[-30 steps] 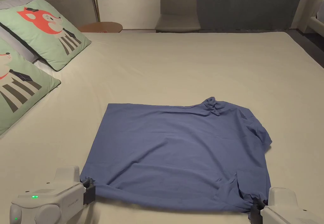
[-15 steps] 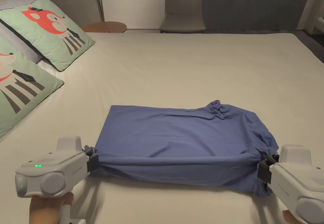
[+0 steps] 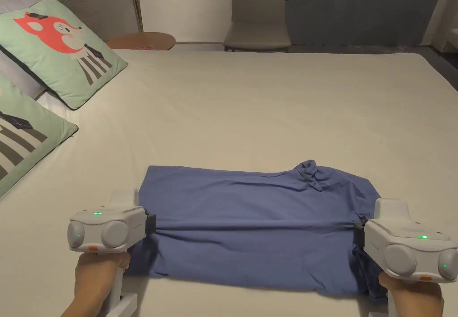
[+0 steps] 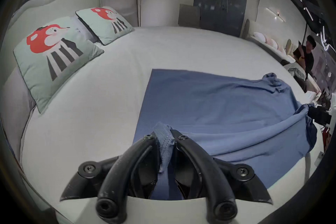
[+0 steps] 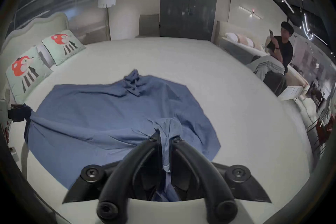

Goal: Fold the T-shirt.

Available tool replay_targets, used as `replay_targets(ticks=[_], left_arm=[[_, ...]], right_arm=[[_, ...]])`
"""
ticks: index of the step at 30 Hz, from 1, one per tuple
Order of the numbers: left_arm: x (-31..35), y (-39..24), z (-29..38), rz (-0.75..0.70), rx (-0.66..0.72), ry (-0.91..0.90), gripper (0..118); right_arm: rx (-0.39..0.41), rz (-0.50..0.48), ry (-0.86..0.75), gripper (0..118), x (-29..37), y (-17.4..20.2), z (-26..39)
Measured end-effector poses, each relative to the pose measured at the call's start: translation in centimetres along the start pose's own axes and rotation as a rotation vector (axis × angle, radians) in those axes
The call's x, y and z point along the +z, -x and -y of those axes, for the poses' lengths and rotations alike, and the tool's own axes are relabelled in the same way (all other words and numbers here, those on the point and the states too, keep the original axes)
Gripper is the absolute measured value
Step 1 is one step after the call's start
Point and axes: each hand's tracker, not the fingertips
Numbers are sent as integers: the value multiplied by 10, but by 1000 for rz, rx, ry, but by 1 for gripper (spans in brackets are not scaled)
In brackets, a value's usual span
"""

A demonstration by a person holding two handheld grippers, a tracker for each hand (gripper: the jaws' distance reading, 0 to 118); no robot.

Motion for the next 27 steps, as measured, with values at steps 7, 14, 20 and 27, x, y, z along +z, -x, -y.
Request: replay_targets(ticks=[7,14,20,27], left_arm=[[-13,-7,13,-33,-1,47,6],[51,-13,-6,16,79,-131,88],[144,-27,-8,88,49,-425,107],[210,-47,20,80,-3,-661,106]], right_arm=[[-36,-9,62,7,-11,-5,6],[-33,-47,-104,97,59,2,-20],[-3,-58,-347,107,140,9,-25],[15,-19,-546,105,214,26,3]])
